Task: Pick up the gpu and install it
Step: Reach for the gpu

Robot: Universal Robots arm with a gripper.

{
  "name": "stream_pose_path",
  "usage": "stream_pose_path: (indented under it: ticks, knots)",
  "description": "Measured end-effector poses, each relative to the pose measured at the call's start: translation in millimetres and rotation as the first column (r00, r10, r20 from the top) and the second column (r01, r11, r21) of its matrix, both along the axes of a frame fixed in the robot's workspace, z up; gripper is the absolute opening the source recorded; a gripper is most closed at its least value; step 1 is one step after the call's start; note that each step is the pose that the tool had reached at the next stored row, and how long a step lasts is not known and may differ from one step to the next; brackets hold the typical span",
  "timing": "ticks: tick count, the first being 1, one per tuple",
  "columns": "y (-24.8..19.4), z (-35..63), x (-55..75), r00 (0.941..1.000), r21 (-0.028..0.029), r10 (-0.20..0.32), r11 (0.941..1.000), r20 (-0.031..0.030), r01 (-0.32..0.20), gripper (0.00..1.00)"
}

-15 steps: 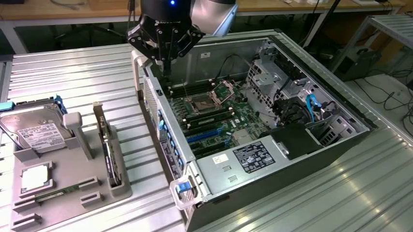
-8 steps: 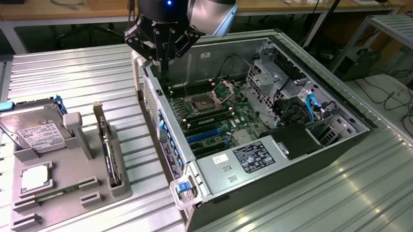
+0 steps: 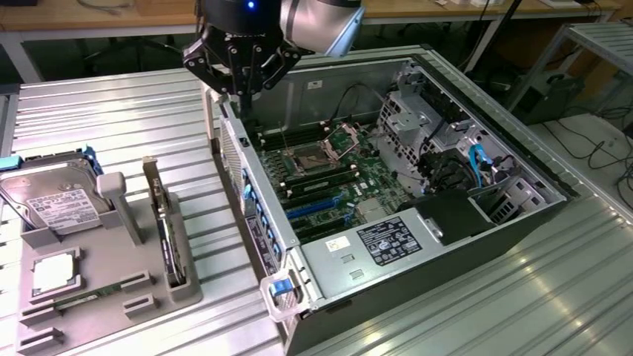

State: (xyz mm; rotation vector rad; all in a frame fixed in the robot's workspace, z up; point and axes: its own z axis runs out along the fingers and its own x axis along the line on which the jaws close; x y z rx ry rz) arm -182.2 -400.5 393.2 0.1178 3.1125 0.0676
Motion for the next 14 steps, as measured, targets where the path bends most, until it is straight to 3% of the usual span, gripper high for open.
stream_pose_path:
  ticks: [3, 7, 9, 10, 12, 14]
  knots:
    - [-0.9, 0.0, -4.8, 1.0, 0.0, 0.0, 1.0, 0.0, 0.0, 0.11]
    - [-4.0, 0.0, -33.1, 1.0, 0.0, 0.001, 1.0, 0.0, -0.001, 0.11]
    - [-8.4, 0.0, -63.4, 1.0, 0.0, 0.007, 1.0, -0.0001, -0.007, 0.11]
    - [-15.2, 0.0, -75.7, 0.9996, 0.0, 0.028, 0.9996, -0.0001, -0.028, 0.11]
    - [-20.7, -0.1, -83.3, 0.9988, 0.0, 0.049, 0.9988, 0.0, -0.049, 0.11]
    - [-22.6, -0.1, -85.9, 0.9984, 0.0, 0.057, 0.9984, -0.0001, -0.057, 0.11]
